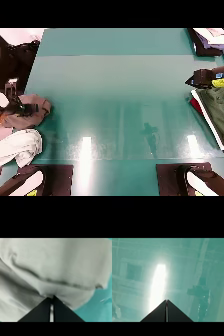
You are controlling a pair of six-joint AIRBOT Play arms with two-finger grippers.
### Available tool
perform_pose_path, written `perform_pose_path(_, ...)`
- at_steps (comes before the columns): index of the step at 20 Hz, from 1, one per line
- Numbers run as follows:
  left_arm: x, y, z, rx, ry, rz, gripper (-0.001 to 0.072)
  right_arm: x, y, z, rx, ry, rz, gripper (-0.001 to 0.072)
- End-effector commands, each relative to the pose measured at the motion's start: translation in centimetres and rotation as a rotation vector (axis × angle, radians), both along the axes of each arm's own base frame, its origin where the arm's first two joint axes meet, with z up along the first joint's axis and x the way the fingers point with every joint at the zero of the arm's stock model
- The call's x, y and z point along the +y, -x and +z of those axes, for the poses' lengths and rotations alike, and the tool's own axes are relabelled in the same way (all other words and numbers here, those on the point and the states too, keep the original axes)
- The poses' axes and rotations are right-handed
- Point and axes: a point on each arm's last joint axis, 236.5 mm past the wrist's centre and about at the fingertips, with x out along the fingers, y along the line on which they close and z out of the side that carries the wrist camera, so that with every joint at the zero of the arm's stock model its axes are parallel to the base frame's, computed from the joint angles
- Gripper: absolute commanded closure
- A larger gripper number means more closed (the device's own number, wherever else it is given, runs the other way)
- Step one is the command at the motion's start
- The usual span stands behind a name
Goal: Fold the shirts.
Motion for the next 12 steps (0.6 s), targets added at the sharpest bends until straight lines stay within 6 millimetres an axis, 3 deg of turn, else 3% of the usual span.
perform_pose_path(1,-3.6,-3.4,7.1,-0.151,0.124,-0.098,0.0683,0.1,-0.7,1.2,-0.048,-0.007,-0.006,0.0695)
perform_pose_path(3,-8.4,-5.4,17.0,-0.361,0.241,-0.261,0.0683,0.0,-1.7,4.3,-0.146,-0.007,-0.015,0.0695)
perform_pose_path(4,-11.5,-5.2,22.1,-0.462,0.315,-0.369,0.0683,-0.1,-2.3,6.2,-0.207,-0.008,-0.023,0.0695)
perform_pose_path(5,-14.9,-4.2,27.3,-0.562,0.399,-0.496,0.0683,-0.1,-2.8,8.3,-0.273,-0.01,-0.03,0.0695)
perform_pose_path(7,-20.6,-1.0,35.6,-0.72,0.535,-0.717,0.0684,-0.3,-3.4,12.1,-0.39,-0.012,-0.044,0.0695)
perform_pose_path(8,-22.7,0.4,38.1,-0.77,0.551,-0.8,0.0684,-0.4,-3.6,13.6,-0.437,-0.014,-0.051,0.0695)
perform_pose_path(9,-24.5,1.5,39.3,-0.793,0.543,-0.865,0.0684,-0.4,-3.7,14.9,-0.477,-0.017,-0.056,0.0695)
perform_pose_path(10,-26.3,2.3,39.8,-0.799,0.55,-0.918,0.0684,-0.4,-3.6,15.8,-0.5,-0.017,-0.056,0.0695)
perform_pose_path(12,-29.7,3.4,38.7,-0.759,0.55,-1.013,0.0684,-0.4,-3.4,16.8,-0.524,-0.017,-0.056,0.0694)
